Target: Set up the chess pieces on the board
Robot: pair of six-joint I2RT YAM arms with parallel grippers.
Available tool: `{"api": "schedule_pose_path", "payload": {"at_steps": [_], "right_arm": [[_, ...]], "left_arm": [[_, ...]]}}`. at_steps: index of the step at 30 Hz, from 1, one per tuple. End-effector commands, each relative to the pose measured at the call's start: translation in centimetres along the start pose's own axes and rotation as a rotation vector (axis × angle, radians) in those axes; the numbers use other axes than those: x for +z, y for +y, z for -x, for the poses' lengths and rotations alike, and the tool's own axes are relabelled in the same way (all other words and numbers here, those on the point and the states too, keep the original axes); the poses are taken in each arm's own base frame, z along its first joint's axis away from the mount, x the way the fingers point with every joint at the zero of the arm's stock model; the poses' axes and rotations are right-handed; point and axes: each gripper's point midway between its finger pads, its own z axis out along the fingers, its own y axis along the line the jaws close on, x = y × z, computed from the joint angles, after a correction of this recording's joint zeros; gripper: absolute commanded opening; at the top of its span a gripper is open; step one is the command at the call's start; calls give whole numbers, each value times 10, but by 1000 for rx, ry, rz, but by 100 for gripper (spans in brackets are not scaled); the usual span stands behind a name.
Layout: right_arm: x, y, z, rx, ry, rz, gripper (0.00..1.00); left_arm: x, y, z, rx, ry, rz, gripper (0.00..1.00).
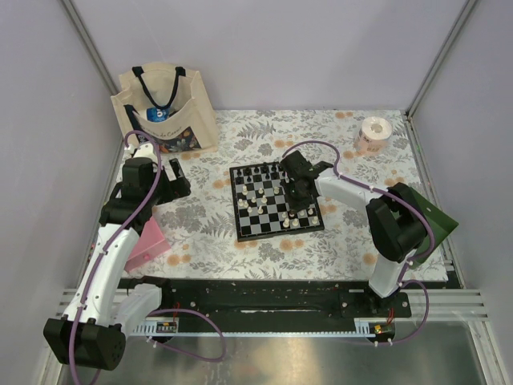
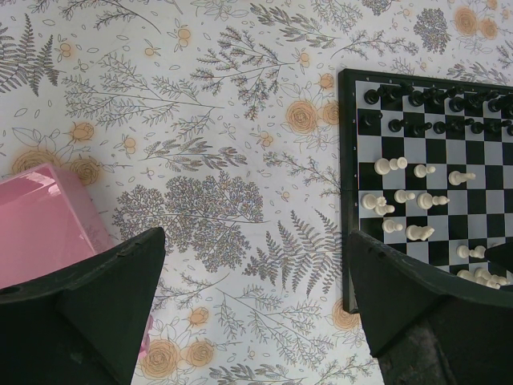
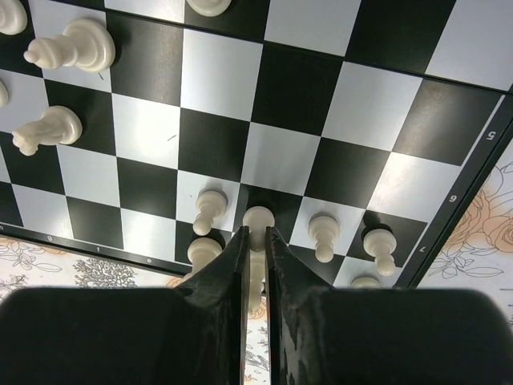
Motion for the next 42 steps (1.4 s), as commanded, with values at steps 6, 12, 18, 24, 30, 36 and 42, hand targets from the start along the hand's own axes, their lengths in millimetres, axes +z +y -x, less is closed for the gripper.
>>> {"api": "schedule_pose_path", "payload": {"at_steps": [6,12,18,24,30,36,42], "right_arm": [[1,0,-1,-6,-3,-6,13],[2,0,0,-4,-5,-7,15],[-4,-4,5,-1,-41,-27,16],[-5,-1,10,2,-58,-17,16],[-12,-6,14,3,-80,-45,16],[-10,-2,13,-1,-67,-19,17],[-4,-1,7,-5,-44,-22,17]], "left_arm": [[-1,-2,10,1,-46,-16,99],[-1,-2,9,2,-42,-17,99],[-1,-3,9,1,-43,-18,99],[0,-3,9,2,-42,-17,99],[-1,-3,10,1,-45,-17,99],[-1,-3,9,1,-43,-18,99],[-1,-2,10,1,-45,-17,99]]}}
